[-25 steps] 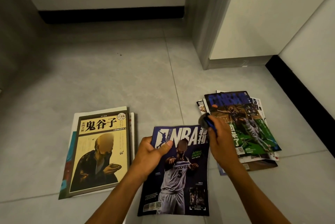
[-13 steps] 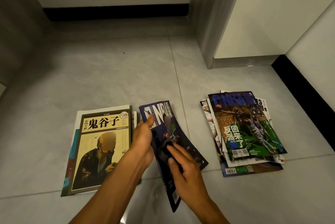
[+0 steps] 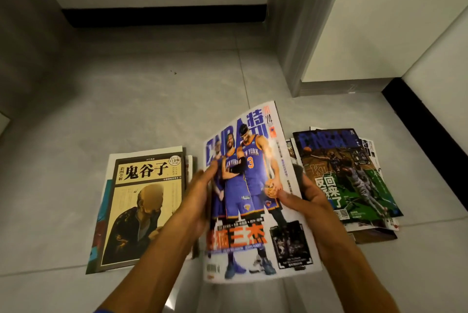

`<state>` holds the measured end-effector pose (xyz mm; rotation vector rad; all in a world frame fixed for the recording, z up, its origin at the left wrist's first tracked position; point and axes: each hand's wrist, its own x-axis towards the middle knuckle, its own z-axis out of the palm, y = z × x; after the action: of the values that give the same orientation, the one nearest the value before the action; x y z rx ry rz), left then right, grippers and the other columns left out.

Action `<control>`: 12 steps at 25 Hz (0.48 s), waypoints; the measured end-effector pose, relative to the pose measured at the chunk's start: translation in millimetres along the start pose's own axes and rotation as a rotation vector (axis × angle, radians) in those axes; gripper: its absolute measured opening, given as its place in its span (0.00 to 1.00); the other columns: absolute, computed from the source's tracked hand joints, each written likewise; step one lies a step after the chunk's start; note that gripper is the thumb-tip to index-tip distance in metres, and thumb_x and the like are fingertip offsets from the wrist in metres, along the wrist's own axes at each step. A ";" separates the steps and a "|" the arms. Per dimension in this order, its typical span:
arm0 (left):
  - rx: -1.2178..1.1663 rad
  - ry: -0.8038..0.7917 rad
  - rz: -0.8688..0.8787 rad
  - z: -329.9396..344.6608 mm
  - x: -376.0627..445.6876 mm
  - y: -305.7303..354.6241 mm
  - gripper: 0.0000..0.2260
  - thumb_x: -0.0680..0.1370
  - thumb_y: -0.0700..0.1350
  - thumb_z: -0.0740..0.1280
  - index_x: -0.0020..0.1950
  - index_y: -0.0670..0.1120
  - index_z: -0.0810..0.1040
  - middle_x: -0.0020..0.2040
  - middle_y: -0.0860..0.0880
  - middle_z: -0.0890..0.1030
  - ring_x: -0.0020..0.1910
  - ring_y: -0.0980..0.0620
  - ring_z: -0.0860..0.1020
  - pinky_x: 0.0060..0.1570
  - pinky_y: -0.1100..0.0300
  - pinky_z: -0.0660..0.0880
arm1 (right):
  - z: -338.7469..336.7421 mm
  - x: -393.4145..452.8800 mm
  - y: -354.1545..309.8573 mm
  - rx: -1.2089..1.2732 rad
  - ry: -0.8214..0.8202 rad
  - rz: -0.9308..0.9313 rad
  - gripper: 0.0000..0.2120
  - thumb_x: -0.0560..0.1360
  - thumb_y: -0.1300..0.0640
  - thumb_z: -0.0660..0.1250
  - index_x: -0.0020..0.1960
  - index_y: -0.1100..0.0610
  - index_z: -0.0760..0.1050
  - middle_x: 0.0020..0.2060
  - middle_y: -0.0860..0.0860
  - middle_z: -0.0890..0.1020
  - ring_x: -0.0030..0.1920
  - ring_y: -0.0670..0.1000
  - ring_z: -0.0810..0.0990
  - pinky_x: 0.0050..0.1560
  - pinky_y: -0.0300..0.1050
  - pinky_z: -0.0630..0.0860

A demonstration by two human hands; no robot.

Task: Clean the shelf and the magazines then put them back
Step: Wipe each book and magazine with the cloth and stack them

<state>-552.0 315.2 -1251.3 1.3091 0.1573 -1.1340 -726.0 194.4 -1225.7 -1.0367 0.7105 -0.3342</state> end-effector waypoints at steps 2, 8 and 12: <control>-0.047 0.018 -0.052 -13.4 4.4 -24.0 0.17 0.77 0.54 0.67 0.64 0.47 0.77 0.55 0.45 0.84 0.53 0.45 0.83 0.50 0.49 0.80 | -16.0 8.1 6.4 -0.056 0.035 0.050 0.20 0.67 0.66 0.72 0.59 0.56 0.79 0.49 0.58 0.85 0.43 0.55 0.84 0.42 0.49 0.82; 0.288 0.191 0.093 -23.9 15.8 -68.6 0.16 0.79 0.34 0.63 0.59 0.54 0.73 0.51 0.50 0.81 0.46 0.52 0.82 0.36 0.55 0.80 | -37.4 30.3 71.6 -0.718 0.439 -0.075 0.19 0.73 0.61 0.73 0.62 0.52 0.75 0.48 0.44 0.79 0.50 0.47 0.79 0.46 0.37 0.73; 0.849 0.213 0.228 -28.5 28.2 -87.1 0.19 0.77 0.41 0.69 0.65 0.52 0.69 0.61 0.49 0.77 0.61 0.48 0.77 0.53 0.52 0.79 | -49.7 59.4 90.7 -0.900 0.502 -0.227 0.17 0.77 0.56 0.67 0.66 0.54 0.72 0.56 0.50 0.76 0.59 0.54 0.75 0.56 0.48 0.74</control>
<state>-587.2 336.2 -1338.1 2.1352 -0.3537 -0.8785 -722.6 171.8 -1342.7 -1.9299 1.2512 -0.4954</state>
